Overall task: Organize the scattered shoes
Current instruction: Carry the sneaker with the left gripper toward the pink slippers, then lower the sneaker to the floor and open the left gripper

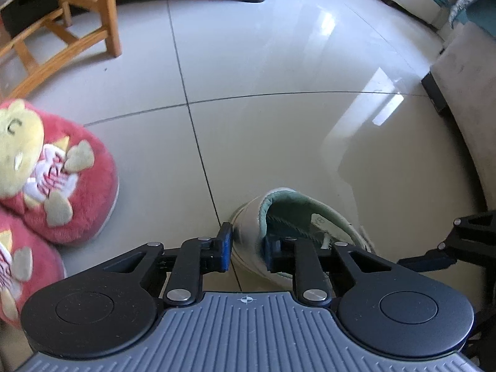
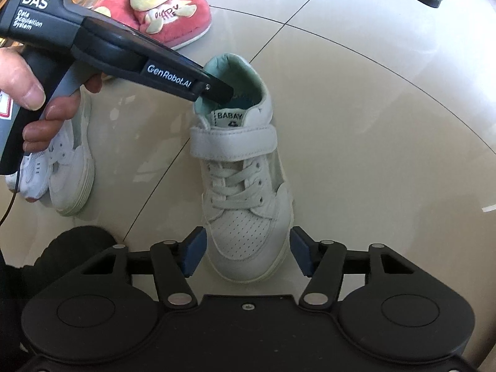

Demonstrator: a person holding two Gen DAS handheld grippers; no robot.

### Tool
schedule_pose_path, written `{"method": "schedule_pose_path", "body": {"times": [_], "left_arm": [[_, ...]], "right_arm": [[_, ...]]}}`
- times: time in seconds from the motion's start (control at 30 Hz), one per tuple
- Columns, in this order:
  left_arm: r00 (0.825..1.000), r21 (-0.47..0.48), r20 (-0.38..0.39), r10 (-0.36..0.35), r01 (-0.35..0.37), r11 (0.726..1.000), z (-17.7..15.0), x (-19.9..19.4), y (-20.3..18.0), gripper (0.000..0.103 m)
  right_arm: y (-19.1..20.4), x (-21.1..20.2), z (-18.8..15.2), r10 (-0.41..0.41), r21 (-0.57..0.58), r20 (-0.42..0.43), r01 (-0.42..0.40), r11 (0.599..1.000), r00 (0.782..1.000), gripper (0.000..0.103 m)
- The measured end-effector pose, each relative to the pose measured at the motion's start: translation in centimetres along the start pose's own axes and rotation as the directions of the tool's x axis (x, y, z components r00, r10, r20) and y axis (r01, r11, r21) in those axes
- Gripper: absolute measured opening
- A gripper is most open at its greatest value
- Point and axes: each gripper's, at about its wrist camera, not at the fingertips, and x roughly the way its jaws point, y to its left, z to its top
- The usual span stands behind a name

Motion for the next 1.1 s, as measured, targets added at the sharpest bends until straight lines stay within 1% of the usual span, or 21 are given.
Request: {"method": "schedule_pose_path", "body": {"times": [0.1,0.23,0.3,0.43,0.63,0.7,0.77,0.97,1.03,1.1], "left_arm": [[1.000,0.040,0.008,0.012,-0.012,0.999,0.5,0.3,-0.5,0.019],[1.000,0.064,0.030,0.010,-0.011,0.998,1.3,0.7,-0.8,0.019],[0.999,0.065,0.035,0.010,-0.012,0.998,1.9,1.1,-0.9,0.019],[0.999,0.077,0.048,0.008,-0.011,0.997,2.6,1.6,-1.3,0.020],[0.999,0.051,0.048,-0.023,0.021,0.998,3.4,1.7,-1.3,0.021],[0.998,0.041,0.053,-0.032,0.030,0.999,3.1,1.0,-0.9,0.025],[0.997,0.028,0.062,-0.037,0.035,0.999,2.6,0.1,-0.5,0.032],[0.995,-0.040,0.094,-0.044,0.048,0.998,0.9,-2.7,0.8,0.042],[0.994,-0.062,0.101,-0.046,0.052,0.997,0.1,-3.7,1.1,0.042],[0.994,-0.071,0.089,-0.063,0.069,0.995,-0.8,-4.3,0.9,0.042]], "right_arm": [[-0.2,0.3,0.1,0.014,-0.012,-0.004,-0.014,1.000,1.000,0.053],[1.0,-0.3,0.6,0.024,-0.018,0.000,-0.024,1.000,1.000,0.052],[1.8,0.6,0.9,0.029,-0.012,0.004,-0.029,1.000,1.000,0.052],[1.8,0.5,1.1,0.050,0.017,0.018,-0.051,0.999,0.999,0.051],[1.9,0.4,1.6,0.057,0.028,0.047,-0.059,0.998,0.997,0.051],[1.7,0.0,1.6,0.055,0.036,0.058,-0.057,0.998,0.997,0.051],[1.4,-0.4,1.4,0.048,0.044,0.068,-0.051,0.998,0.997,0.051],[0.4,-1.2,1.0,0.020,0.071,0.085,-0.026,0.997,0.996,0.051],[0.2,-1.3,0.7,0.010,0.077,0.087,-0.016,0.997,0.996,0.051],[0.0,-1.4,0.6,-0.006,0.078,0.088,0.000,0.997,0.996,0.051]]}}
